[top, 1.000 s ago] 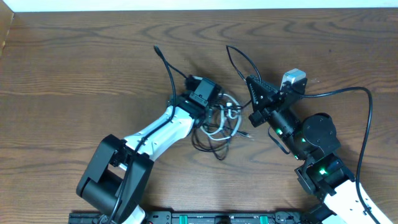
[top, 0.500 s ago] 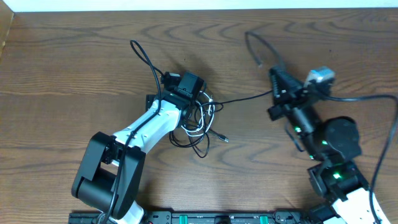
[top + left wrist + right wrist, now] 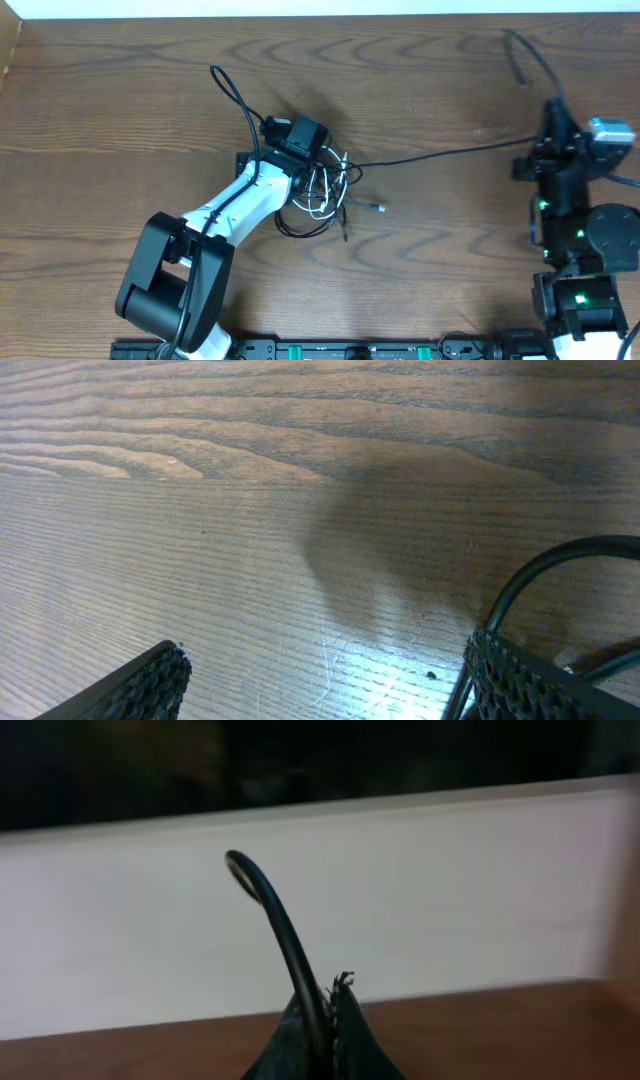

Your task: Untangle cables

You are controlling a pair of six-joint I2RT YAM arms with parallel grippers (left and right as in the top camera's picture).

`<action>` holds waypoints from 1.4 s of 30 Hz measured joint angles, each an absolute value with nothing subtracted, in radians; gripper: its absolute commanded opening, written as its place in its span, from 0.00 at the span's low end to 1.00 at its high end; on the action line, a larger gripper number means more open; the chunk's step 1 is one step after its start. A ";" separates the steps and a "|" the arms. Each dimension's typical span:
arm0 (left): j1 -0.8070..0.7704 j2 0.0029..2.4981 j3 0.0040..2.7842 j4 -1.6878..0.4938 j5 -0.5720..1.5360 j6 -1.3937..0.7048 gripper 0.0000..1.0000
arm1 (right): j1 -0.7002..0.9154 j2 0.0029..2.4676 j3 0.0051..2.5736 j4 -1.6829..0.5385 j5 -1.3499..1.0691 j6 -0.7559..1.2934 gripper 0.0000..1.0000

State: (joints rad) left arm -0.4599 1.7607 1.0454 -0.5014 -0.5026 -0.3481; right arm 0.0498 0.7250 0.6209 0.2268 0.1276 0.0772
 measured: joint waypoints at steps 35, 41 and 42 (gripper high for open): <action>-0.458 1.761 1.045 -0.508 -0.469 -0.363 0.08 | -0.205 0.967 0.621 0.011 0.010 0.124 0.99; -0.458 1.761 1.045 -0.496 -0.468 -0.362 0.07 | -0.205 0.968 0.621 0.011 -0.310 0.130 0.99; -0.458 1.761 1.045 -0.493 -0.463 -0.363 0.07 | -0.205 0.968 0.621 0.011 -0.374 0.137 0.99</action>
State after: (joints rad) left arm -0.4580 1.7607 1.0454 -0.4931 -0.4633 -0.3630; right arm -0.2047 0.9680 0.6209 0.0113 -0.3744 0.1368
